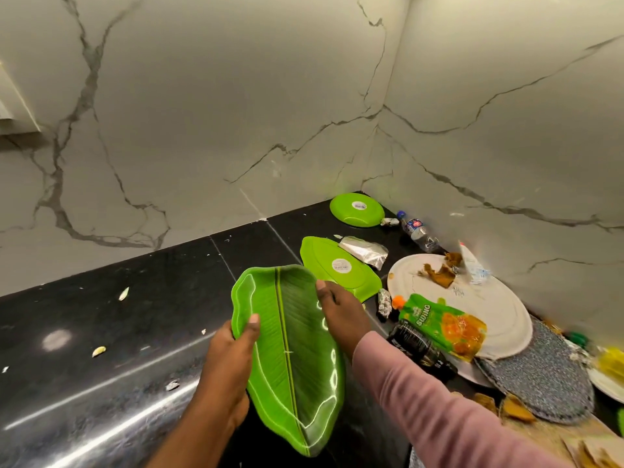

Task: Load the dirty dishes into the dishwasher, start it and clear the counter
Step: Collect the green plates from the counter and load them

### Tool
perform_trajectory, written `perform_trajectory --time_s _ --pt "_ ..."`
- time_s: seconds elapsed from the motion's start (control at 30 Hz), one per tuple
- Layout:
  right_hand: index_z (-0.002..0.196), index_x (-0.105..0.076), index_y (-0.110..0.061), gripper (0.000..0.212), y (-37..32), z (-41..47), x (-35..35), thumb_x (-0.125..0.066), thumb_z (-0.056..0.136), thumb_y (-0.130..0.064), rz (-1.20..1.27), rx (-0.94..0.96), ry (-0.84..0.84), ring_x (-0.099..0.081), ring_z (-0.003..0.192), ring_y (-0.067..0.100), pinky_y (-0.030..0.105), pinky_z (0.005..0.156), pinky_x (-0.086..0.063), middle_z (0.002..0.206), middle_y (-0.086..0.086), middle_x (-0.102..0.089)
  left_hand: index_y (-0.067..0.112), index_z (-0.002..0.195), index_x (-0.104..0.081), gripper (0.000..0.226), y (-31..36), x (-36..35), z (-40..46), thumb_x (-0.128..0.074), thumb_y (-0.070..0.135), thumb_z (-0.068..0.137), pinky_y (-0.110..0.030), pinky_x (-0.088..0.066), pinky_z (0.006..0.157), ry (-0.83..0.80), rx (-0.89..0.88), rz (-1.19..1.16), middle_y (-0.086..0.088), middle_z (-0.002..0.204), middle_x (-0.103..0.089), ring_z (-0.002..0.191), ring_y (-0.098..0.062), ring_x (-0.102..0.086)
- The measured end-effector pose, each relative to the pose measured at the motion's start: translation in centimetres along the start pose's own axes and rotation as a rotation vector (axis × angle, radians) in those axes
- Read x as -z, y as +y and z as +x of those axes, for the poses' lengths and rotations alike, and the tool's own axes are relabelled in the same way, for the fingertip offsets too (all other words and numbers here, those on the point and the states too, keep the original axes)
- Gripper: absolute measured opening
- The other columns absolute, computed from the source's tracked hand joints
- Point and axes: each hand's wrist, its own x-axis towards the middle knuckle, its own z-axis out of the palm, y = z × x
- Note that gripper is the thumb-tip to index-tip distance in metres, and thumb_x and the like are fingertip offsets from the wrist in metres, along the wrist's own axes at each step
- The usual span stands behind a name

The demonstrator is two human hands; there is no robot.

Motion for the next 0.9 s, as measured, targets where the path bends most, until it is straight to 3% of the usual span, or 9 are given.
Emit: perform_trajectory --time_s 0.1,0.17,0.3,0.43,0.5,0.57,0.67,0.77,0.9 --pt "0.109 -0.064 -0.015 0.028 1.6 3.1 0.6 -0.052 0.096 -0.038 -0.166 -0.010 0.068 -0.061 0.095 0.026 0.037 0.084 -0.047 0.102 0.007 -0.068 0.002 0.115 -0.060 0.024 -0.4 1.0 0.8 -0.051 0.016 0.098 -0.047 -0.056 0.074 0.059 0.022 -0.030 -0.024 0.098 -0.070 0.086 -0.037 -0.068" --pt "0.127 -0.054 -0.011 0.046 2.9 5.7 1.1 -0.058 0.092 -0.041 -0.447 -0.019 0.034 -0.055 0.111 0.031 0.037 0.092 -0.043 0.121 0.014 -0.060 0.002 0.115 -0.061 0.023 -0.7 1.9 1.6 -0.049 0.015 0.099 -0.042 -0.056 0.068 0.094 0.021 -0.040 -0.024 0.097 -0.069 0.083 -0.035 -0.067" --pt "0.140 -0.035 -0.021 0.075 4.8 9.7 1.3 -0.058 0.081 -0.061 -0.924 -0.080 -0.057 -0.034 0.132 0.034 0.044 0.103 -0.033 0.143 0.014 -0.037 0.003 0.112 -0.062 0.022 -1.3 3.5 2.7 -0.049 0.015 0.099 -0.035 -0.055 0.058 0.153 -0.001 -0.050 -0.020 0.090 -0.068 0.076 -0.031 -0.066" --pt "0.150 -0.010 -0.031 0.103 6.2 12.4 1.3 -0.055 0.071 -0.077 -1.025 -0.208 -0.235 0.002 0.144 0.039 0.065 0.108 -0.015 0.158 0.012 -0.001 0.005 0.116 -0.063 0.025 -1.6 4.7 3.6 -0.052 0.019 0.098 -0.052 -0.054 0.081 0.176 -0.015 -0.032 -0.022 0.100 -0.070 0.090 -0.038 -0.068" --pt "0.150 -0.005 -0.036 0.107 6.7 13.8 0.5 -0.053 0.066 -0.083 -1.020 -0.238 -0.242 0.001 0.144 0.040 0.066 0.106 -0.017 0.158 0.011 0.002 0.006 0.115 -0.064 0.025 -1.5 5.6 4.5 -0.052 0.019 0.097 -0.057 -0.051 0.087 0.202 -0.020 -0.039 -0.021 0.101 -0.071 0.094 -0.039 -0.067" --pt "0.148 -0.010 -0.039 0.102 6.8 14.3 0.3 -0.050 0.066 -0.085 -1.098 -0.196 -0.200 -0.013 0.140 0.040 0.062 0.105 -0.027 0.154 0.013 -0.009 0.007 0.113 -0.064 0.023 -1.5 6.0 5.2 -0.052 0.018 0.097 -0.056 -0.051 0.087 0.209 -0.013 -0.048 -0.021 0.100 -0.071 0.094 -0.039 -0.067" --pt "0.150 0.000 -0.037 0.099 6.5 15.5 -0.9 -0.052 0.075 -0.076 -1.186 -0.191 -0.253 -0.022 0.136 0.046 0.059 0.102 -0.034 0.151 0.020 -0.015 0.005 0.111 -0.064 0.022 -1.6 6.4 6.0 -0.051 0.016 0.098 -0.045 -0.055 0.075 0.221 0.001 -0.070 -0.021 0.097 -0.071 0.086 -0.035 -0.068" --pt "0.150 0.009 -0.032 0.078 5.2 15.6 -2.6 -0.047 0.095 -0.040 -1.241 -0.222 -0.369 -0.020 0.133 0.059 0.063 0.103 -0.031 0.151 0.035 -0.008 0.004 0.115 -0.062 0.024 -1.5 6.0 6.5 -0.050 0.017 0.099 -0.040 -0.053 0.071 0.225 0.007 -0.085 -0.023 0.100 -0.069 0.087 -0.036 -0.067" --pt "0.151 -0.005 -0.017 0.053 3.3 14.8 -1.0 -0.023 0.100 -0.014 -1.266 -0.045 -0.221 -0.046 0.119 0.052 0.053 0.093 -0.043 0.140 0.037 -0.033 0.006 0.113 -0.063 0.022 -1.0 5.2 6.5 -0.050 0.018 0.099 -0.041 -0.053 0.073 0.210 0.002 -0.099 -0.022 0.101 -0.070 0.093 -0.038 -0.067"
